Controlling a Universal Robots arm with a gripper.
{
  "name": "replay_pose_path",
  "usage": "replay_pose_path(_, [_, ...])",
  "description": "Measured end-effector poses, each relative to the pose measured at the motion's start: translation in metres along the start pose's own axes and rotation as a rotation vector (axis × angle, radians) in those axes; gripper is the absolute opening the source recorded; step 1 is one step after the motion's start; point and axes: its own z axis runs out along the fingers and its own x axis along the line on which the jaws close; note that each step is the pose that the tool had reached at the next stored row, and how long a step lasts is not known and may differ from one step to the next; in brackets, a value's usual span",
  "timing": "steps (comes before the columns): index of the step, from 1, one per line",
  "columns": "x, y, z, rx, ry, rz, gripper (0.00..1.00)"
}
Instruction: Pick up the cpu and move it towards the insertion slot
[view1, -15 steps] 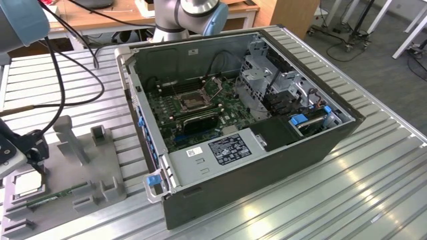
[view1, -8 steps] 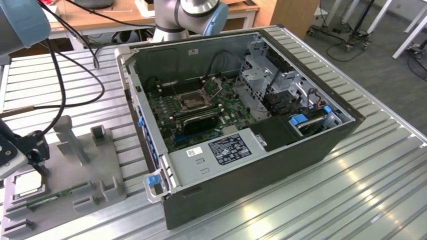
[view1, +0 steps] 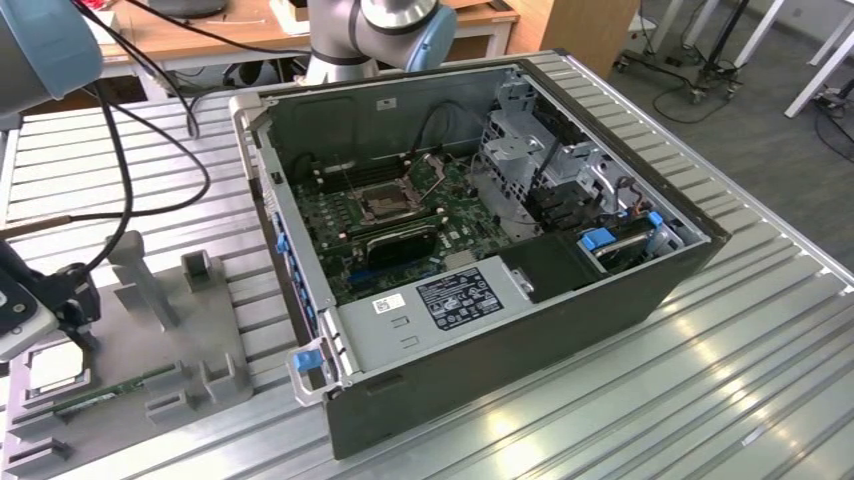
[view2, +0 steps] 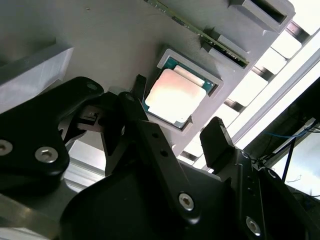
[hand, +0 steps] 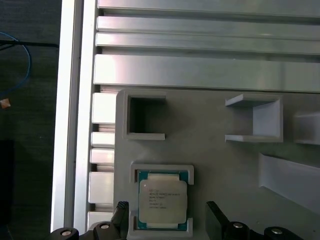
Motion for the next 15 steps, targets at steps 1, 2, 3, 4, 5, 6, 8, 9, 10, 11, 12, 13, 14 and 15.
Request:
replay_pose_path(1, [0.0000,0.0000,0.0007,0.0001,0.0000,0.000,0.71])
replay_pose_path(2, [0.0000,0.0000,0.0013,0.0000,0.0000,0.000,0.71])
replay_pose_path(3, [0.0000,0.0000,0.0021,0.0000,-0.0001,0.000,0.71])
replay_pose_path(4, [0.0000,-0.0001,0.0028,0.0000,0.0000,0.000,0.71])
replay_pose_path(5, [0.0000,-0.0001,0.0035,0.0000,0.0000,0.000,0.71])
replay_pose_path(6, [0.0000,-0.0001,0.0041,0.0000,0.0000,0.000,0.71])
replay_pose_path(8, [0.0000,-0.0001,0.0052,0.0000,0.0000,0.000,0.71])
replay_pose_path(9, [0.0000,-0.0001,0.0059,0.0001,0.0000,0.000,0.71])
replay_pose_path(10, [0.0000,-0.0001,0.0067,0.0000,-0.0001,0.000,0.71])
replay_pose_path(11, [0.0000,-0.0002,0.0074,0.0000,0.0000,0.000,0.71])
replay_pose_path(12, [0.0000,-0.0002,0.0082,0.0000,0.0000,0.000,0.71])
replay_pose_path(13, [0.0000,-0.0002,0.0090,0.0001,0.0000,0.000,0.71])
replay_pose_path(14, [0.0000,-0.0002,0.0100,0.0001,0.0001,0.000,0.71])
replay_pose_path(15, [0.0000,-0.0003,0.0111,0.0001,0.0001,0.000,0.71])
